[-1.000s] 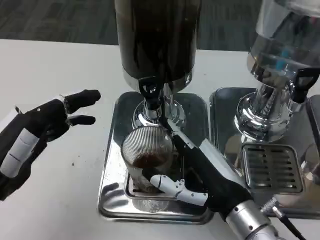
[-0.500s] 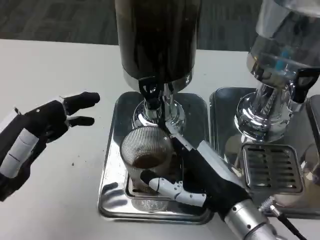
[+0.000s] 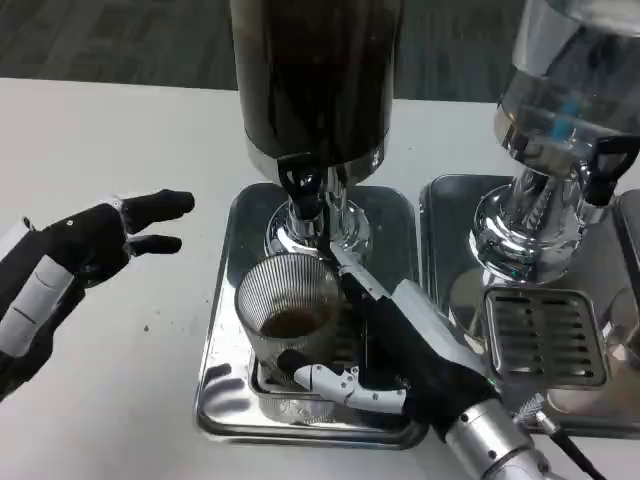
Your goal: Grasp the cup under the faucet to collect the drink, then remove the cup.
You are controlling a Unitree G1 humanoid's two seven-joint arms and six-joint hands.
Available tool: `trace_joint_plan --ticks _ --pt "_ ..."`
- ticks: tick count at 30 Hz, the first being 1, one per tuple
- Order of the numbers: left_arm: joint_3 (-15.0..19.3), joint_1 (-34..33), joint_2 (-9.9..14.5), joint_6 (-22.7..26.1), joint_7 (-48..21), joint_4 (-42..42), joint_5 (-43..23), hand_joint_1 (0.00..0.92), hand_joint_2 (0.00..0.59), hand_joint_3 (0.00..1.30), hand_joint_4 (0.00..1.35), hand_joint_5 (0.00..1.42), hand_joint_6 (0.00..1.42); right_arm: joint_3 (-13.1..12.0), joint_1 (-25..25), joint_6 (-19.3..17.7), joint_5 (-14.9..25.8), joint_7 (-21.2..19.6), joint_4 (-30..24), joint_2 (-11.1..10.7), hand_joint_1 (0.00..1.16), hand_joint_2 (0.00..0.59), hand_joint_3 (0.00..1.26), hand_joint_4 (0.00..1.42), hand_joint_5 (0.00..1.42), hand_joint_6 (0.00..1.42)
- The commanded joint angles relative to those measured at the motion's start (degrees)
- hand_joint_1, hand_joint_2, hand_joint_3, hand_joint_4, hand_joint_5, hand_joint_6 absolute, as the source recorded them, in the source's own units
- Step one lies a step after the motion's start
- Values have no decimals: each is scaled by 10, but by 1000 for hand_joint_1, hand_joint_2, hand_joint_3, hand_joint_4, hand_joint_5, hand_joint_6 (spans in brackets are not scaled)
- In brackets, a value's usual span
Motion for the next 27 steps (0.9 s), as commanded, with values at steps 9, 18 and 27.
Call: trace_joint_plan --ticks 9,18,27 --pt "1 5 7 9 -1 6 16 0 138 352 208 144 285 9 8 16 -23 -19 -12 13 550 199 0 0 100 236" --pt "3 8 9 11 -3 4 16 0 145 353 214 144 305 16 11 19 -36 -40 -11 24 550 199 0 42 228 408" --pt "5 13 13 8 -3 1 16 0 147 359 217 146 308 22 8 27 -41 -41 -7 26 550 199 0 118 326 571"
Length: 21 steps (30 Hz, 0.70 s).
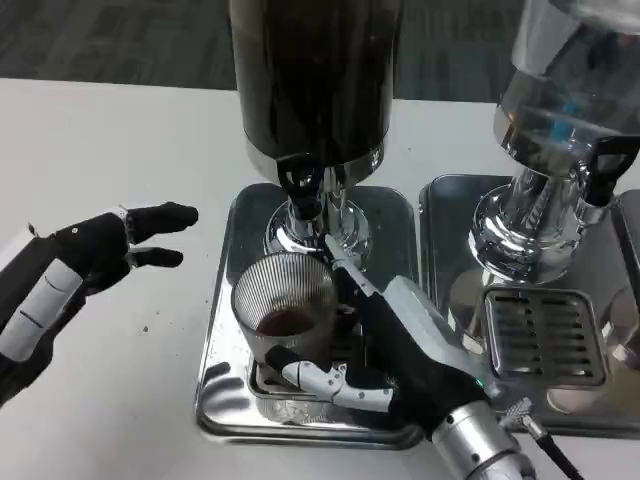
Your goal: Grasp the cup under the faucet to collect the drink, then remove the cup.
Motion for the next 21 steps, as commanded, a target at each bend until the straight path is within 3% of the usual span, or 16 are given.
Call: trace_joint_plan --ticks 1,11,21 --pt "5 9 9 4 -3 0 1 0 148 360 218 148 308 5 4 10 -4 -5 2 6 550 199 0 121 330 576" --pt "5 14 12 5 -3 -3 3 0 149 362 229 157 327 11 11 2 -10 -32 3 8 535 215 132 242 417 673" --pt "6 16 10 0 1 -4 6 0 150 366 231 166 330 15 19 -12 -42 -89 4 6 545 221 216 313 473 712"
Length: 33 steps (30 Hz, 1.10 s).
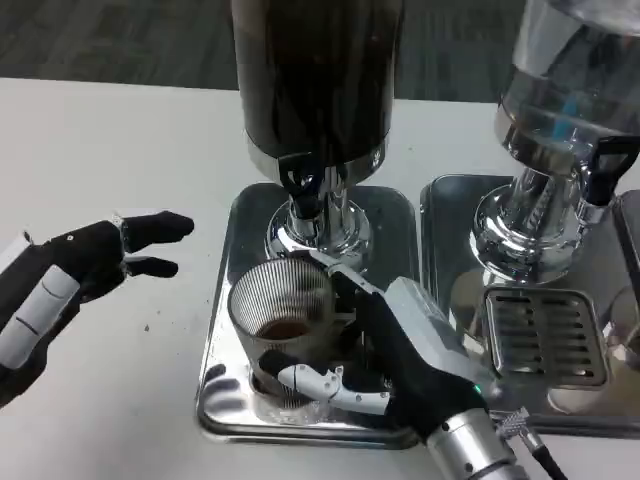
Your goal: Grasp the cup under the faucet to collect the drink, then remove the cup.
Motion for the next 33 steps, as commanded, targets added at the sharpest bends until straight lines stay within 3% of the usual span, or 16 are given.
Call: trace_joint_plan --ticks 1,11,33 --pt "3 6 5 0 1 -3 3 0 150 366 232 167 330 2 10 -15 -6 -25 5 1 546 221 220 319 480 722" --pt "2 10 4 1 1 -4 4 0 151 363 239 172 332 5 14 -29 -11 -61 19 6 561 220 261 400 562 809" --pt "1 10 2 1 4 -1 6 0 152 344 246 182 350 2 17 -41 -6 -82 26 8 579 231 346 509 647 895"
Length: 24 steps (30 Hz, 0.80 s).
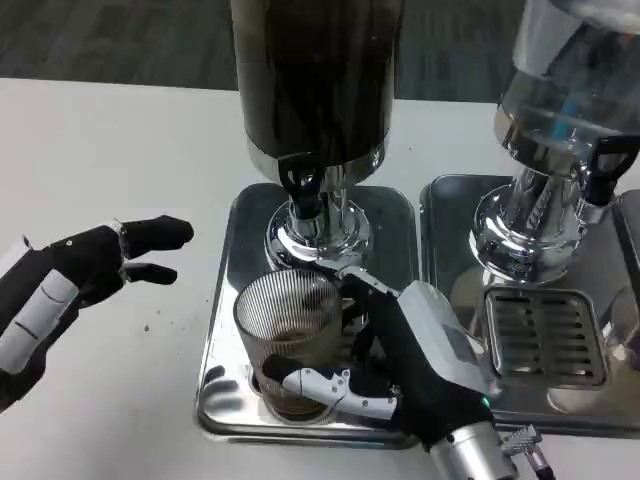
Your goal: Grasp the cup under the faucet to collect the drink, then remove the cup.
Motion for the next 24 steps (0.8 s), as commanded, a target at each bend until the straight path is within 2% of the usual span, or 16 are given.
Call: trace_joint_plan --ticks 1,13,24 --pt "1 3 2 1 4 0 5 0 152 343 246 182 350 -3 3 -13 4 -12 9 4 580 231 348 510 647 895" --pt "1 5 1 0 3 3 4 0 149 333 246 182 354 -11 7 -41 3 -42 22 6 586 233 390 541 695 950" --pt "0 4 1 0 2 4 4 0 143 331 246 182 355 -28 12 -59 7 -65 23 8 607 229 420 574 726 985"
